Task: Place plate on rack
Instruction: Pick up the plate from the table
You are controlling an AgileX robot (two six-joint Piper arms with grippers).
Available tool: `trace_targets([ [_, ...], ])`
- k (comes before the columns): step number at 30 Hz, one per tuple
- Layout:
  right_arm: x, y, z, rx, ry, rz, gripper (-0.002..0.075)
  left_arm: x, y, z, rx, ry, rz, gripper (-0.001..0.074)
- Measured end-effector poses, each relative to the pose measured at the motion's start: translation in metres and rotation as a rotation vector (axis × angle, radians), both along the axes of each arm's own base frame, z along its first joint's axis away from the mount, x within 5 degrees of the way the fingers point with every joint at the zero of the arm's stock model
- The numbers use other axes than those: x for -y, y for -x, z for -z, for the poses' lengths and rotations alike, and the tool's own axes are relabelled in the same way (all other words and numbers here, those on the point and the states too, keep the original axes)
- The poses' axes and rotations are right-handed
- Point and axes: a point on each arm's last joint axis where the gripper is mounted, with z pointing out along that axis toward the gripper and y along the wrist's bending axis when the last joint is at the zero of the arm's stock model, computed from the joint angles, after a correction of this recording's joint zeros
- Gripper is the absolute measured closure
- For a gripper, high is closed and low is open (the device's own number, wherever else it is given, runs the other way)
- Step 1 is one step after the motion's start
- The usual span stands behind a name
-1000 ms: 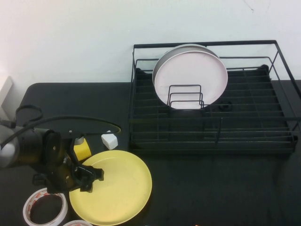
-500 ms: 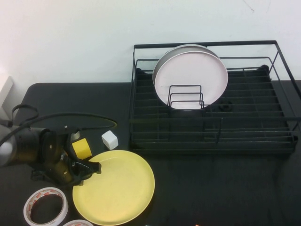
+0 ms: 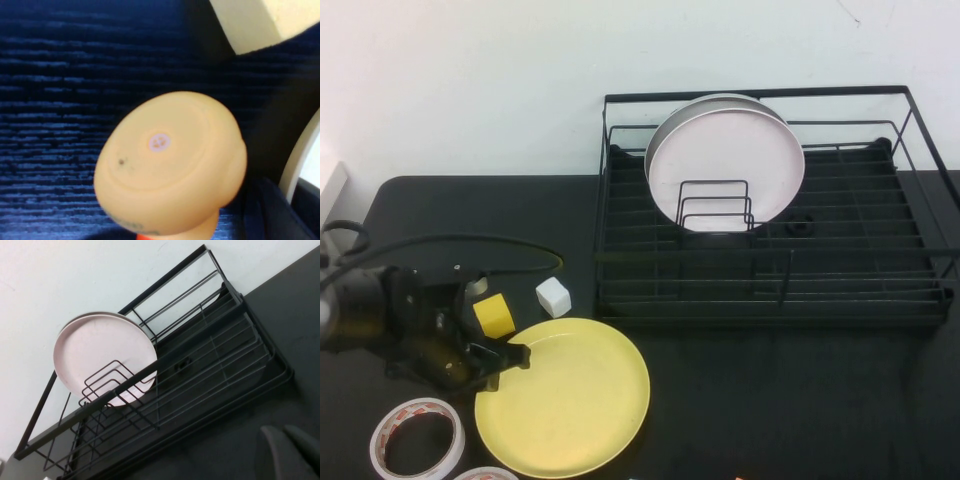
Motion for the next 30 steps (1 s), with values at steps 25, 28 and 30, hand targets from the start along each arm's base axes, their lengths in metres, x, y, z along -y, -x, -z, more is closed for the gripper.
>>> trace_targets([
  [25,0.0,0.0,0.0,-0.002,0.011,-0.004,0.0728,0.007,0.02,-0.076,0.201,0.123,0.351,0.0734],
  [28,0.0,0.0,0.0,-0.004,0.006,-0.005,0.0728,0.006,0.027,-0.102,0.278,0.123,0.358,0.0734],
  [30,-0.002,0.0,0.001,-0.014,-0.022,-0.013,0.0728,0.005,0.034,-0.121,0.34,0.12,0.364,0.0734],
])
